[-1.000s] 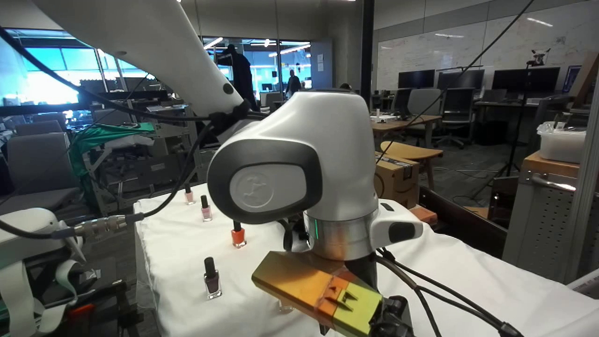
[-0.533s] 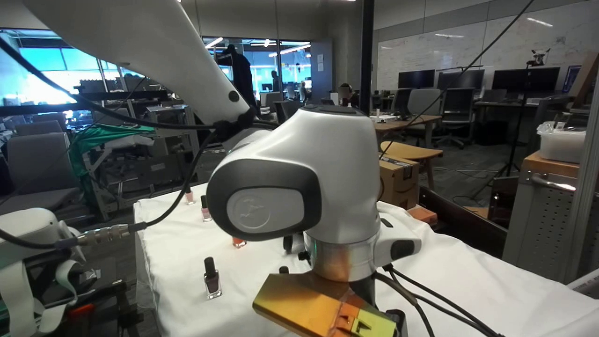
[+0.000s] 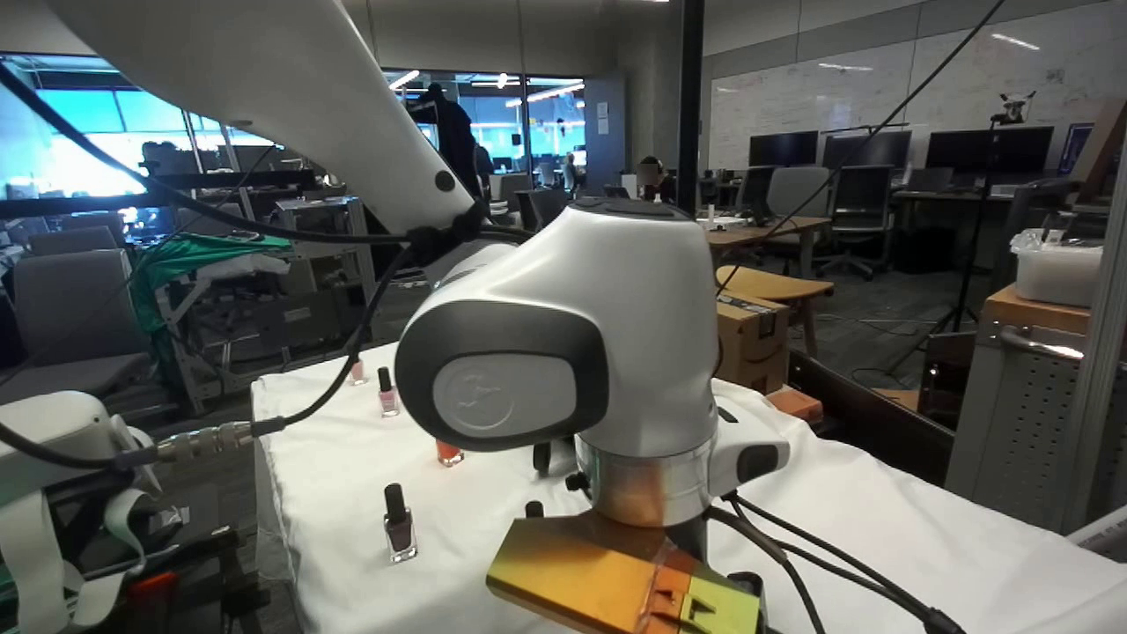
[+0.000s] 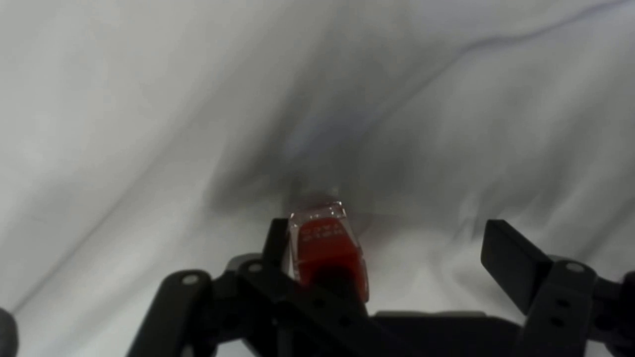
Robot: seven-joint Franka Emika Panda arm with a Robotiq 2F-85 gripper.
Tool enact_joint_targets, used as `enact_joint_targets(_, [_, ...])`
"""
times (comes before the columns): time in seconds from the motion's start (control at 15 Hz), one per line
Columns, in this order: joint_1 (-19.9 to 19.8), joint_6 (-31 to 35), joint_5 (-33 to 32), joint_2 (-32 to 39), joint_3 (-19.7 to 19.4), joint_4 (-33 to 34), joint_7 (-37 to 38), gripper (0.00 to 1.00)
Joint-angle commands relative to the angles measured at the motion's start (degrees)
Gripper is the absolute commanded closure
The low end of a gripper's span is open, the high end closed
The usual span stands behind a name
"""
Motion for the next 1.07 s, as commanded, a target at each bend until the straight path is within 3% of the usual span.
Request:
enact_joint_targets(0.0, [0.8,-1.0,-0.6,1.6,-1.1,2.1,0.0,0.00])
enact_joint_targets(0.27, [1.4,-2.0,-1.9,1.8,-2.0,2.9,0.5,0.00])
enact_joint_targets(0.33, [1.5,-2.1,-2.2,1.9,-2.1,3.1,0.6,0.04])
enact_joint_targets(0.4, [1.7,-2.1,-2.5,1.9,-2.3,3.2,0.6,0.14])
enact_joint_targets(0.53, [1.8,-2.6,-2.9,2.0,-2.2,3.3,0.3,0.18])
enact_joint_targets(0.73, [2.3,-3.1,-4.1,2.0,-2.2,3.5,0.2,0.51])
enact_joint_targets(1.0, [3.3,-2.9,-5.7,2.0,-2.7,3.5,0.9,0.76])
